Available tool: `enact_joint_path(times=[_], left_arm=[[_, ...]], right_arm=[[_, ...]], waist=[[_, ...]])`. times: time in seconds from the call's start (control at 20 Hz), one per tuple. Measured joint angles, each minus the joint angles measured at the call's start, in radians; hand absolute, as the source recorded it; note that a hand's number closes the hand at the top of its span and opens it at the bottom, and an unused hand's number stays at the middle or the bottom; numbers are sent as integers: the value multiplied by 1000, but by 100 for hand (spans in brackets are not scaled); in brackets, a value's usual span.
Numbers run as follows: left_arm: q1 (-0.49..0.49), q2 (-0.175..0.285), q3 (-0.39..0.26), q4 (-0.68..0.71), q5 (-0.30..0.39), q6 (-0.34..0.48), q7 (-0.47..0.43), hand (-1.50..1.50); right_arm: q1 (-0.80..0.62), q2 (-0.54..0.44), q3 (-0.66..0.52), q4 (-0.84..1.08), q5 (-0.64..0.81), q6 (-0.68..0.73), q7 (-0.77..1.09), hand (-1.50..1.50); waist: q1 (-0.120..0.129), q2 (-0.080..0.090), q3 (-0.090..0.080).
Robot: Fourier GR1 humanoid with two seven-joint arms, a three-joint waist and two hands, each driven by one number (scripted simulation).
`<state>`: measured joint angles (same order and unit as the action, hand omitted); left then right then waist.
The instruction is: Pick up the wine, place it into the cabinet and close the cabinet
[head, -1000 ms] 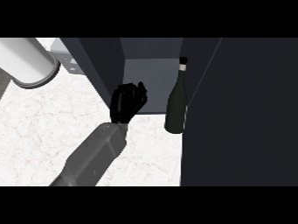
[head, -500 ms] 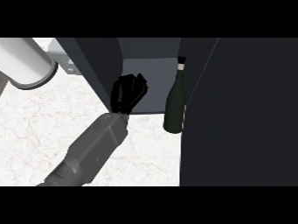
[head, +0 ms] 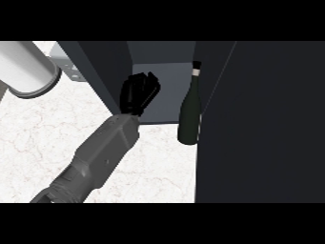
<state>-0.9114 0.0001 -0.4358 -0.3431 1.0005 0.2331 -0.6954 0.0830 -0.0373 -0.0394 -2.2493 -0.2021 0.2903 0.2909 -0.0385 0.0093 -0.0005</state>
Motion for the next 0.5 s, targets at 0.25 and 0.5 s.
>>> enact_joint_path(times=[0.25,0.5], left_arm=[[-32,0,-2,61,12,15,20,150],[-40,0,11,118,16,-4,-9,150]], right_arm=[[0,5,12,7,5,3,-7,-150],[-15,0,5,12,-4,5,-7,-150]], waist=[[-9,3,0],[-15,6,-1]])
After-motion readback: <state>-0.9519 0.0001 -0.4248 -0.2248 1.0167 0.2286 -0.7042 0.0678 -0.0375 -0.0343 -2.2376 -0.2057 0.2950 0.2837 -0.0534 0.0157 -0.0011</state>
